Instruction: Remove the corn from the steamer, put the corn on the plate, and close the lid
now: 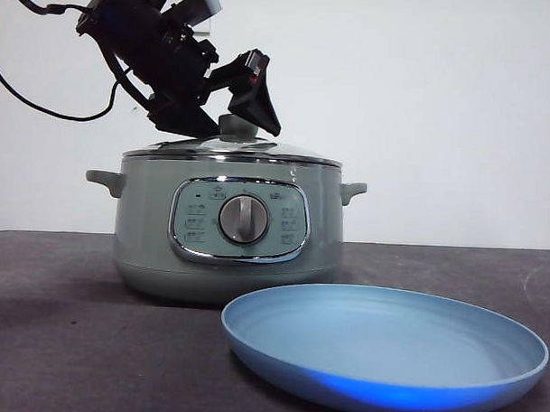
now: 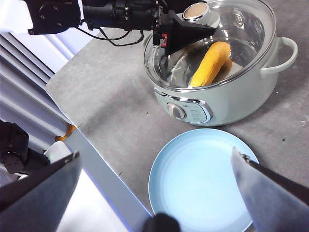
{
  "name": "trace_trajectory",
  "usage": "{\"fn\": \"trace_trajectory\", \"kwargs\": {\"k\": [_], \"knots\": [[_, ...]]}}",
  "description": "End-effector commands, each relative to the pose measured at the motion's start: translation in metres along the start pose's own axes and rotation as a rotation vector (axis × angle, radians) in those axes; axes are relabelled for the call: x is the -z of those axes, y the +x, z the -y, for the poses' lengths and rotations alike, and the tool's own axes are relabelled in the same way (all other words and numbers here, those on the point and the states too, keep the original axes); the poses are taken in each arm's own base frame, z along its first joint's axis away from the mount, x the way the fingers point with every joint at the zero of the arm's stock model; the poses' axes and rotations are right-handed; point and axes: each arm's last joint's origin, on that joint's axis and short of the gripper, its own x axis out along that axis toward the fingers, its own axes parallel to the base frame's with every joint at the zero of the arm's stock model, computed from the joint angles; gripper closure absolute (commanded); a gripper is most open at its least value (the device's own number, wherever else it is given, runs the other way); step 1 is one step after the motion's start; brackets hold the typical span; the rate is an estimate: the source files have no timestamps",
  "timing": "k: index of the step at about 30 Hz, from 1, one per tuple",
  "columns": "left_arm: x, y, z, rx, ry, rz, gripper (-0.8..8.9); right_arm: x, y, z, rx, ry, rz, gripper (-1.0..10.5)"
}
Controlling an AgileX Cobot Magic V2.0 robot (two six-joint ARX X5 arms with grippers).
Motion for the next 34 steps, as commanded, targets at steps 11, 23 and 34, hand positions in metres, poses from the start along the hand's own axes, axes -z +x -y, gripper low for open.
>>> {"fn": "trace_trajectory", "kwargs": {"k": [11,23,34], "knots": [[0.002,0.002,0.002,0.018,0.002,-0.013,8.25,-0.001,0.0,0.0,-0.001,0.001,0.0,3.5],[-0.029,-0.006,0.002,0.015,0.012,0.024,8.25,-0.001,0.0,0.0,0.0,0.001,0.0,3.5],[-0.089,-0.046,0.008,0.009,0.034,0.09,8.22,0.0,0.0,0.002,0.074,0.001,-0.011,3.5]]}}
